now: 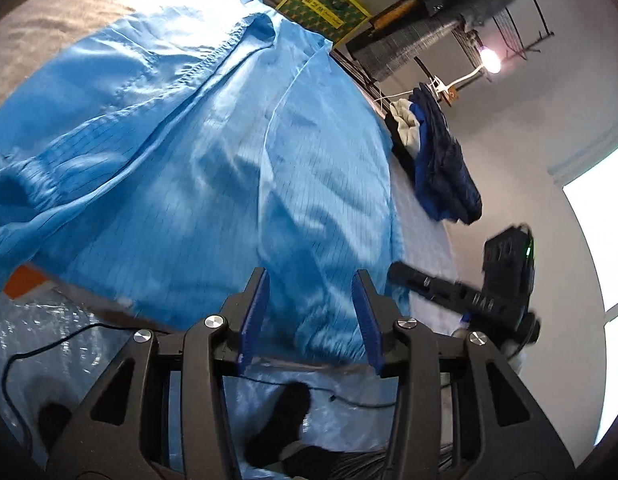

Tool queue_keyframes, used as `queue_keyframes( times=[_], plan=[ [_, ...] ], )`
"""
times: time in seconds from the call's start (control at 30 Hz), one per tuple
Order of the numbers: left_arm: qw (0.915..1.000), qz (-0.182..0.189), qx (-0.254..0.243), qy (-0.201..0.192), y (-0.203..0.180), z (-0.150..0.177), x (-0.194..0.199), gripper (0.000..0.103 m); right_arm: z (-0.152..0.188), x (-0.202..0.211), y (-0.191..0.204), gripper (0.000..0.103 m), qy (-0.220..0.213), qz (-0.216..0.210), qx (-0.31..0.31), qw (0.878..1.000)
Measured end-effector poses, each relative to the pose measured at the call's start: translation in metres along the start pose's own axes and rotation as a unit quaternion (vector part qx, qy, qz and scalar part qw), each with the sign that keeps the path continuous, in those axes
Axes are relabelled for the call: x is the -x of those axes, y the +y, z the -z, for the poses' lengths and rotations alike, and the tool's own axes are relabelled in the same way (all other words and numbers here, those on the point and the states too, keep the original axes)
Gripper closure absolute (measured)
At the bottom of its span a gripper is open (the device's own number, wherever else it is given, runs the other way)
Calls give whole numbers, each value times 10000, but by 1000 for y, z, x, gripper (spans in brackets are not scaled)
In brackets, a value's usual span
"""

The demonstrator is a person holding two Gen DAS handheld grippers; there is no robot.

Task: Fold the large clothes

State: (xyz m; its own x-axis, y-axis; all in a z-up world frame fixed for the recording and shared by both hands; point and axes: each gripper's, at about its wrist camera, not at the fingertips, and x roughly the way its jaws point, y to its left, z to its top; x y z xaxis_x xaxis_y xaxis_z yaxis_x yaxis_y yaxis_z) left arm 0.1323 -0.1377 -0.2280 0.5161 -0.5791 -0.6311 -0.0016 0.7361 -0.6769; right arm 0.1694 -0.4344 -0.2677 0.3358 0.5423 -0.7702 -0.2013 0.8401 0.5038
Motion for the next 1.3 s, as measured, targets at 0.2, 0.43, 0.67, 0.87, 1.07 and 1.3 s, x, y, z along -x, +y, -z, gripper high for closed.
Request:
queue_keyframes(
  times=[0.2, 0.43, 0.67, 0.87, 1.07, 1.3],
  plan=[
    [9997, -130, -114, 170, 1, -18, -24, 60, -6, -8, 5, 72, -2, -173, -38, 9998],
    [9972, -15, 385, 641, 38, -16, -42, 100, -9, -16, 10, 100, 15, 85, -37, 10000],
    [9933, 525, 436, 929, 22, 4, -34, 102, -10, 13, 12, 102, -264, 15, 12, 9996],
    [9921, 585, 298, 1070, 10, 16, -42, 102, -11, 37, -6, 102, -280, -100, -199, 9994],
    [9946, 132, -226, 1000, 2, 19, -59, 102, -11, 13, -19, 102, 48, 500, -212, 9985],
    [9916, -66, -833, 991, -10, 24, -48, 102, -5, 2, -7, 93, 370, 866, 250, 9952]
  ],
)
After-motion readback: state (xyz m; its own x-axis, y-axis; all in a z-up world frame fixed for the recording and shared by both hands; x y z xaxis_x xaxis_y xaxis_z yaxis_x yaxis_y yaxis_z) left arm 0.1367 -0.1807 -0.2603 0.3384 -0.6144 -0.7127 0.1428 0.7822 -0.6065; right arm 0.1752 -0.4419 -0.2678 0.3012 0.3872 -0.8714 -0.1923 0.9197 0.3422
